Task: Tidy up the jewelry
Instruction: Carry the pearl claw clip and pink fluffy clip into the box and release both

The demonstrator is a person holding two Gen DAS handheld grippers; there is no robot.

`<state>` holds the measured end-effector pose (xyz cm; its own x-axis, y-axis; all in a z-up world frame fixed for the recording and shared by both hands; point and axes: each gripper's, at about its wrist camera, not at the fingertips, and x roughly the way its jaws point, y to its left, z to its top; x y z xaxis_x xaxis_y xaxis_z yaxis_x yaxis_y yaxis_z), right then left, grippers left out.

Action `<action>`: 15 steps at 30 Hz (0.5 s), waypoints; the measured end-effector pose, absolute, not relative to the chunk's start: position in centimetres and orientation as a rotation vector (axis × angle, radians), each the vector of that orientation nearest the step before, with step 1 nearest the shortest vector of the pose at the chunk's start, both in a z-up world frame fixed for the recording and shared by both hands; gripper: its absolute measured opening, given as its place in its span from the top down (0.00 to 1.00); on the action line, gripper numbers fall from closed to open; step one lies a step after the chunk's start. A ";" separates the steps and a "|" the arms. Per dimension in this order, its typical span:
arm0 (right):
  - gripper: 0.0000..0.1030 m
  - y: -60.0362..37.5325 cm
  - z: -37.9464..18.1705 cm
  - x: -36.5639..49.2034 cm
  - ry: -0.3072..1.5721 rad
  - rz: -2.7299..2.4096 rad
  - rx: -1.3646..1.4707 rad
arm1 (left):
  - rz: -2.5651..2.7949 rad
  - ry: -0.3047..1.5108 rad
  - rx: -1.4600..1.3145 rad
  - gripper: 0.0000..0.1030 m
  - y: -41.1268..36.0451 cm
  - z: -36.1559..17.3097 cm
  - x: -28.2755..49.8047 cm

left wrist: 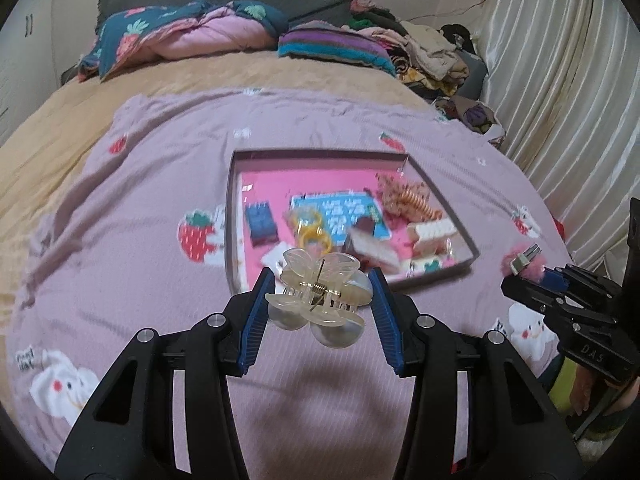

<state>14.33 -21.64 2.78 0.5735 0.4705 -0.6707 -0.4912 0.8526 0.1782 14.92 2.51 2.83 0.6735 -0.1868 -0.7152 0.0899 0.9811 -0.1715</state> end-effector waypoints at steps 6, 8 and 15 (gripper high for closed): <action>0.70 -21.4 4.4 15.8 0.740 0.556 -0.030 | -0.160 0.792 -0.110 0.62 2.2 4.3 16.8; 0.70 -21.3 5.0 16.3 0.727 0.557 -0.023 | -0.161 0.787 -0.113 0.62 2.3 4.6 17.3; 0.70 -21.0 6.2 18.0 0.696 0.550 -0.020 | -0.166 0.779 -0.110 0.62 2.0 5.1 19.2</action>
<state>18.03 -20.97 6.24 0.6316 0.4745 -0.6131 -0.4872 0.8581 0.1622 19.22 2.00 5.09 0.6995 -0.1896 -0.6890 0.1084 0.9811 -0.1600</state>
